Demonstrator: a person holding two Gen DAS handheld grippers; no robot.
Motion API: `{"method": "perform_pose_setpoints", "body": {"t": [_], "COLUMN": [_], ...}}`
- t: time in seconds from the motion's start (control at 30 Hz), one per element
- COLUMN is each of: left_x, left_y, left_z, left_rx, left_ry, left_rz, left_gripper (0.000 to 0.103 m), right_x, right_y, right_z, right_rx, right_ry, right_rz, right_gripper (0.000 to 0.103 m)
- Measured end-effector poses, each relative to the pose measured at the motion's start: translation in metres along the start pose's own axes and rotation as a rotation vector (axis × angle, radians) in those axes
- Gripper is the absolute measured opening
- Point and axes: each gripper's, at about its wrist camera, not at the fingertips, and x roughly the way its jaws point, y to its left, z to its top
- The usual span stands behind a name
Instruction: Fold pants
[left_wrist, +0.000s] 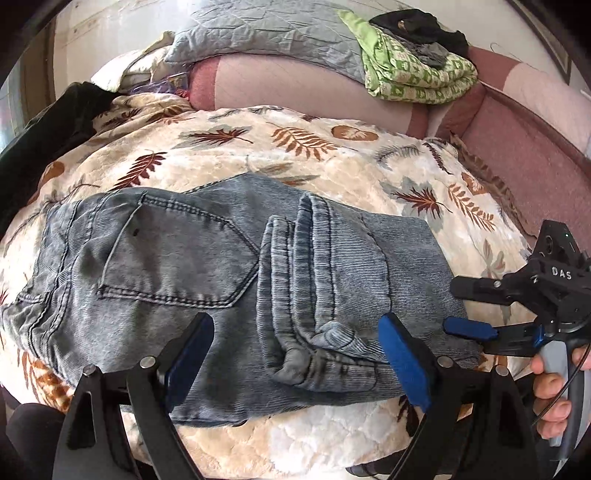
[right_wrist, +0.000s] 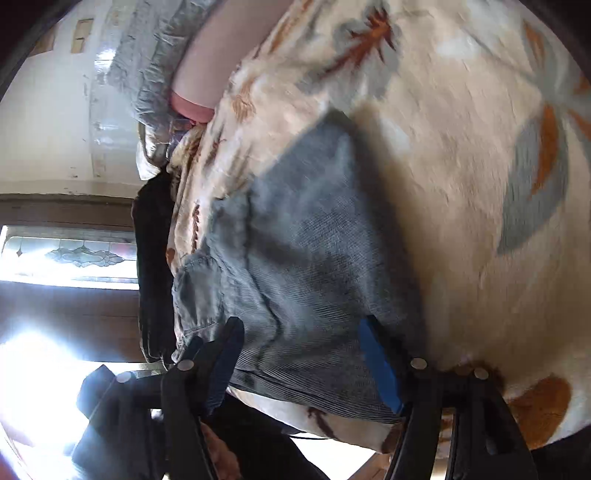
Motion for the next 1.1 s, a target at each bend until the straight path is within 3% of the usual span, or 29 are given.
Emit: {"method": "perform_pose_setpoints", "body": {"t": [0.17,0.27,0.47,0.63,0.73,0.83,0.97,1.1], "left_x": [-0.03,-0.04,-0.06,-0.06,-0.058,-0.056,-0.04,-0.031], "left_y": [0.045,0.084,0.156,0.198,0.213,0.227,0.24,0.245], "left_z": [-0.007,-0.014,-0.033,-0.042,-0.044,-0.047,-0.047,-0.046], "left_rx": [-0.136,-0.275,-0.52,-0.703,-0.746,-0.822,-0.901,-0.912], "left_ry": [-0.042,-0.036,-0.064,-0.07,-0.081,-0.105,-0.096,-0.095], "left_rz": [0.029,0.04,0.082,0.062,0.021,-0.02,-0.061,-0.065], "left_gripper": [0.091,0.09,0.09,0.091,0.09,0.091,0.09,0.09], "right_x": [-0.02,0.012,-0.016,0.012,0.05,0.041,0.042,0.038], "right_y": [0.037,0.018,0.037,0.061,0.044,0.053,0.042,0.048], "right_z": [-0.01,-0.013,-0.022,-0.03,-0.032,-0.034,-0.03,-0.033], "right_rx": [-0.122,-0.132,-0.207,-0.268,-0.261,-0.32,-0.265,-0.268], "right_ry": [-0.043,0.038,-0.079,0.031,0.106,0.07,0.048,0.042], "right_rz": [0.044,-0.062,0.079,0.191,0.024,0.057,0.095,0.103], "right_gripper": [0.07,0.079,0.078,0.079,0.078,0.078,0.078,0.078]}}
